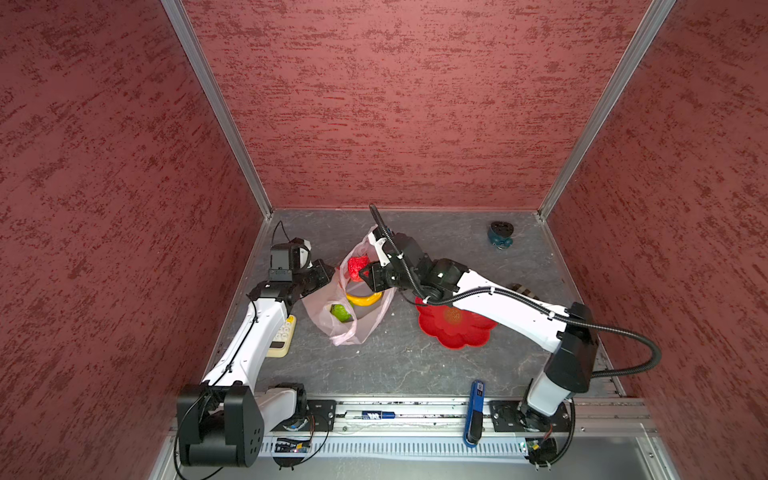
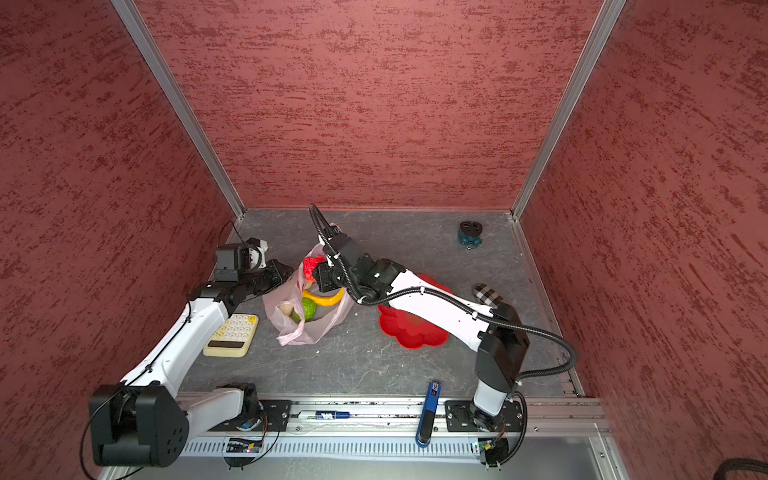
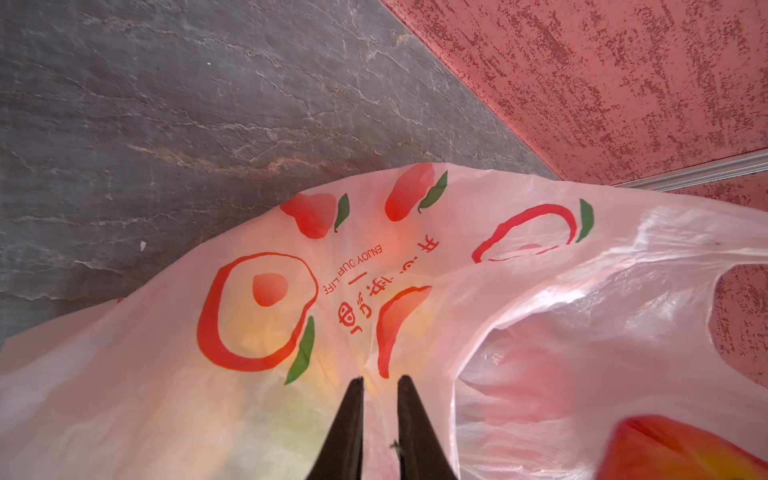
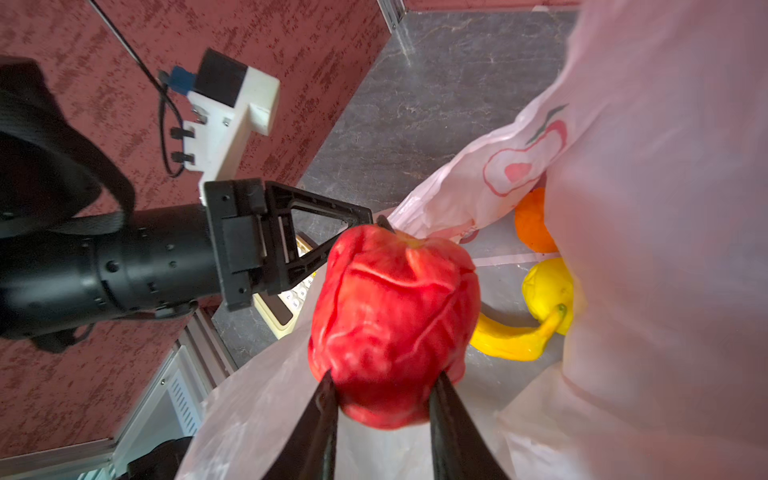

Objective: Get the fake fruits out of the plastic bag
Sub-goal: 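Lift the red apple out of the bag with the right gripper, then lower the red apple onto the red plate and open the right gripper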

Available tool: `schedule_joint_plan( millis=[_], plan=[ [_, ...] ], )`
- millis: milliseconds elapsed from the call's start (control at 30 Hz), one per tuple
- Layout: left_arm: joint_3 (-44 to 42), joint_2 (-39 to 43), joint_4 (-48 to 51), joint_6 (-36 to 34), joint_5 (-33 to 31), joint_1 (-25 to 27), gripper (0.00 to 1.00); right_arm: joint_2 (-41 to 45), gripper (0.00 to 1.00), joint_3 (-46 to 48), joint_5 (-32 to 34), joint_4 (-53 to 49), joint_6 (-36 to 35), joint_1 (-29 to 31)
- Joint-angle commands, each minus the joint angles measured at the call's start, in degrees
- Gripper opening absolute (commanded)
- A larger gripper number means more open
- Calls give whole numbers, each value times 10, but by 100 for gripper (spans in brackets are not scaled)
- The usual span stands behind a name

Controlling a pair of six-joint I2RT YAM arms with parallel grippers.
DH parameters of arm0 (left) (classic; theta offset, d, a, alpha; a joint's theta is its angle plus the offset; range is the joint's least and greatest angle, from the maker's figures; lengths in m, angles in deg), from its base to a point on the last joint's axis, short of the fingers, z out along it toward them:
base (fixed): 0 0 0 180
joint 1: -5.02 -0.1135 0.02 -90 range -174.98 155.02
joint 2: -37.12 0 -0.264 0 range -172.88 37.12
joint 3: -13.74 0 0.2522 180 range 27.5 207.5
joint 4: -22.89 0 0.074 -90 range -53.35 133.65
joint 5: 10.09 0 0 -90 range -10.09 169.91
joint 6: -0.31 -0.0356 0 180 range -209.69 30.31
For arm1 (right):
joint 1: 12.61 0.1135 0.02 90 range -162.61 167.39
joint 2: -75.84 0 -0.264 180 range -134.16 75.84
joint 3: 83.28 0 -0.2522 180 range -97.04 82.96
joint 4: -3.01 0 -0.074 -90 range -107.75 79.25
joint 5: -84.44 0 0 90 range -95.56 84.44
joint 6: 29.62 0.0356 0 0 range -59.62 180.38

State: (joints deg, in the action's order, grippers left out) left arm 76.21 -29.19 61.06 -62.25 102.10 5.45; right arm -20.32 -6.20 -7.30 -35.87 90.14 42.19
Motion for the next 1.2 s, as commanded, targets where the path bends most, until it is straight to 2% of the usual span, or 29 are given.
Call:
schedule_joint_plan(
  millis=[0,267,467,600,900,1167],
  plan=[
    [16,10,-10,1,2,1,18,59,19,10,28,-1,1,-1],
    [11,15,-10,4,-2,1,18,183,18,42,145,-30,-5,-23],
    [11,10,-10,3,-7,2,18,262,18,84,174,-76,9,-55],
    [13,7,-12,5,-7,2,18,295,18,155,168,-110,42,-83],
    [22,13,-1,1,-1,2,18,261,18,338,138,-84,114,-112],
    [22,19,2,3,2,4,18,214,21,431,102,-23,143,-123]
  ],
)
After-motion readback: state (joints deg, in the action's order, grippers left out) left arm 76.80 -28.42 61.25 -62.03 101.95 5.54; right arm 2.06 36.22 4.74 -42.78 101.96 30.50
